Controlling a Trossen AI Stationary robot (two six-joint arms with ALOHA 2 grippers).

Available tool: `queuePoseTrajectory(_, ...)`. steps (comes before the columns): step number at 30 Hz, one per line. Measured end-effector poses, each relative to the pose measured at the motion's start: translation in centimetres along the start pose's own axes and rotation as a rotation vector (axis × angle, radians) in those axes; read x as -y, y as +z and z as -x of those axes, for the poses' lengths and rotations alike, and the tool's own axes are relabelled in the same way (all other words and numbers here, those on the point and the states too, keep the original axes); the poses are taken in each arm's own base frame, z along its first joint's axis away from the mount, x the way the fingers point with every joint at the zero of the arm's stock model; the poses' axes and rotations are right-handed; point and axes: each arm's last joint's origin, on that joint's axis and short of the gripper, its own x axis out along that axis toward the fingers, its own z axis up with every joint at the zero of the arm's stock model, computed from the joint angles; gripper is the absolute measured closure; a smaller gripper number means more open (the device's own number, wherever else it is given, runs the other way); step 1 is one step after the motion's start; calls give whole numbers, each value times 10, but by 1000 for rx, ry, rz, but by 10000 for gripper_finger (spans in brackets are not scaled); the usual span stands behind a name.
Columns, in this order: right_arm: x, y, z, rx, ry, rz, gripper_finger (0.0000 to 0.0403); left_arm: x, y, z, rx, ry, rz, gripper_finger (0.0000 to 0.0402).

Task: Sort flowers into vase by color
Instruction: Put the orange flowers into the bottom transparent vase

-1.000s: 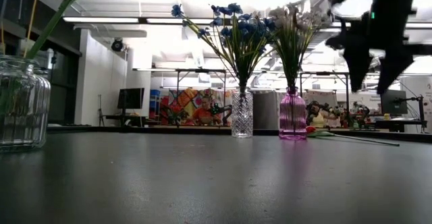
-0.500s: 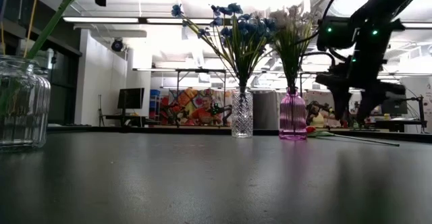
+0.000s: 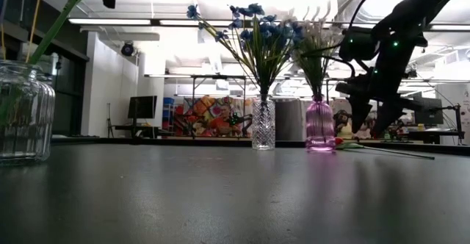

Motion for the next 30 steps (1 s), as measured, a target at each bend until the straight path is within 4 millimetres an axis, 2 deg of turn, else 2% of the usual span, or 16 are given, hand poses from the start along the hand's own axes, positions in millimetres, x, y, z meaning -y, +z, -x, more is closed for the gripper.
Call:
queuePoseTrajectory(10,-19,-26,4,-92,41,145,176,-1,4,3,13,-11,-32,197)
queuePoseTrajectory(16,-18,-54,12,-245,-55,273,176,-2,9,7,31,-22,-30,197)
queuePoseTrajectory(20,-13,-67,27,-227,-105,327,176,-3,11,9,34,-22,-44,197)
queuePoseTrajectory(25,4,-71,46,-71,-176,200,179,-4,9,9,19,-18,-55,197)
queuePoseTrajectory(30,23,-80,32,-17,-126,-51,226,-4,9,9,17,-17,-57,197)
